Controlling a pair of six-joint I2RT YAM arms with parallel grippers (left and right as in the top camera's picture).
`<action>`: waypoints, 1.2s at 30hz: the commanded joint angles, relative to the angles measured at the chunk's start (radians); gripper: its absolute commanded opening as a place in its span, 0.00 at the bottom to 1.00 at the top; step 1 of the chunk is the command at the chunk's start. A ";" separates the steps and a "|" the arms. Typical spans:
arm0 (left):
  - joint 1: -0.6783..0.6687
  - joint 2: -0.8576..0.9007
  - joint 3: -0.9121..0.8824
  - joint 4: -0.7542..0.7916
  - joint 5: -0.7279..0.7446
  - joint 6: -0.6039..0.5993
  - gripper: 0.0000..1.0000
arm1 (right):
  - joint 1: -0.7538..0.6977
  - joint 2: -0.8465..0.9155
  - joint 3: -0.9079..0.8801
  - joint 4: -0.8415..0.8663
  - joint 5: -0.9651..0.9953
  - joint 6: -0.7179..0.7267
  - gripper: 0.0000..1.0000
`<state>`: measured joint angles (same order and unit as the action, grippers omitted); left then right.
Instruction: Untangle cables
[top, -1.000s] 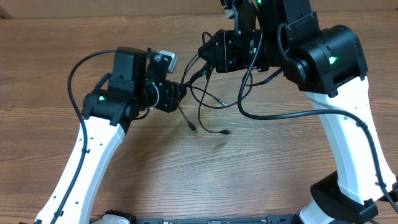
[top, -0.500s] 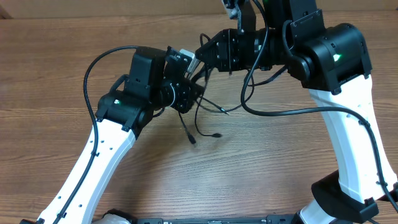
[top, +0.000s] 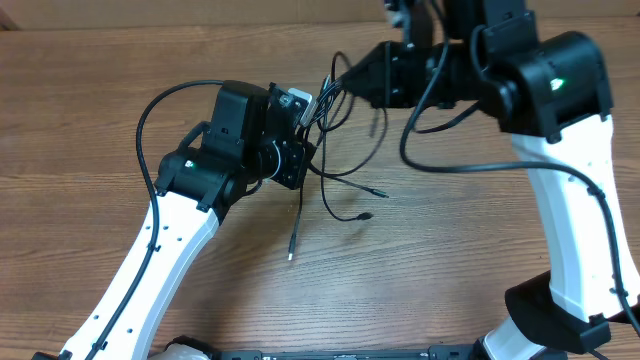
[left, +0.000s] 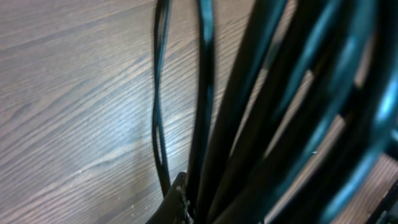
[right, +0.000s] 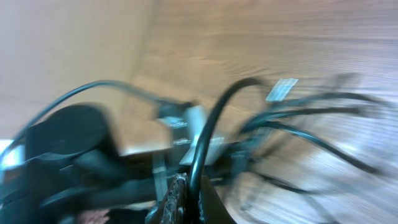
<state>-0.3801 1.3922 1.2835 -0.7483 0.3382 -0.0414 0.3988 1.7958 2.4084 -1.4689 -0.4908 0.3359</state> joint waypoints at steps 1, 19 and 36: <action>-0.006 -0.014 -0.003 -0.015 -0.039 0.008 0.05 | -0.062 -0.030 0.034 -0.025 0.143 -0.038 0.04; -0.006 -0.135 -0.003 -0.061 -0.088 0.012 0.05 | -0.417 -0.030 0.034 -0.129 0.422 -0.204 0.04; -0.006 -0.262 -0.003 -0.067 -0.055 0.012 0.09 | -0.420 -0.031 0.032 -0.225 -0.229 -0.476 0.87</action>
<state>-0.3904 1.1416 1.2812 -0.8230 0.2493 -0.0414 -0.0624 1.7943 2.4100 -1.6951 -0.6029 -0.0879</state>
